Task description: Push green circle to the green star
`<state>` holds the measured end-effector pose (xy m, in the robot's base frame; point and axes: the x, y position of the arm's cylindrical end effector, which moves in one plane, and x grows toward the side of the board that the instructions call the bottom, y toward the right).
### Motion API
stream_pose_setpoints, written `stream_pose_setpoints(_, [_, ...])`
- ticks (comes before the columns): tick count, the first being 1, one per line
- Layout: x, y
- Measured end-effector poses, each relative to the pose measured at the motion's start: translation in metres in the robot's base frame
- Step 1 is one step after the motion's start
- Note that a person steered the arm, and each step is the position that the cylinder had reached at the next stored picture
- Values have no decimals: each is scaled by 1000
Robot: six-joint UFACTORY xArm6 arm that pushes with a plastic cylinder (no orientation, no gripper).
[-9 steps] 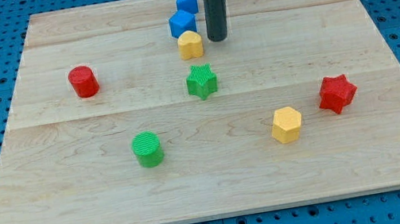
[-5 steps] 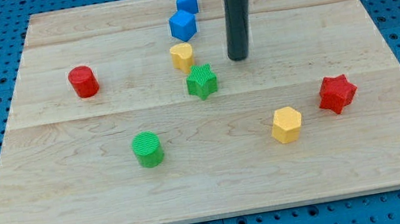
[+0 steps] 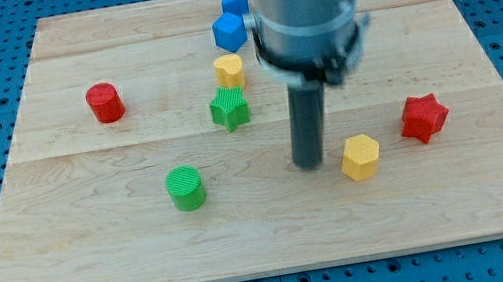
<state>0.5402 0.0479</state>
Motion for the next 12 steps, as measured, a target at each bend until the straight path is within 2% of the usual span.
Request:
stream_pose_setpoints(1, [60,-73])
stream_pose_setpoints(2, [62,-140])
stream_pose_setpoints(3, [39,-143])
stream_pose_setpoints(4, [10,-108])
stream_pose_setpoints(5, [43,-132])
stream_pose_setpoints(6, [14,-161])
stream_pose_setpoints(7, [-11,-162])
stream_pose_setpoints(8, [-21,-107])
stream_pose_setpoints(9, [-21,-95])
stream_pose_setpoints(10, [10,-62])
stream_pose_setpoints(11, [-3,-39])
stream_pose_setpoints(12, [-23,-52])
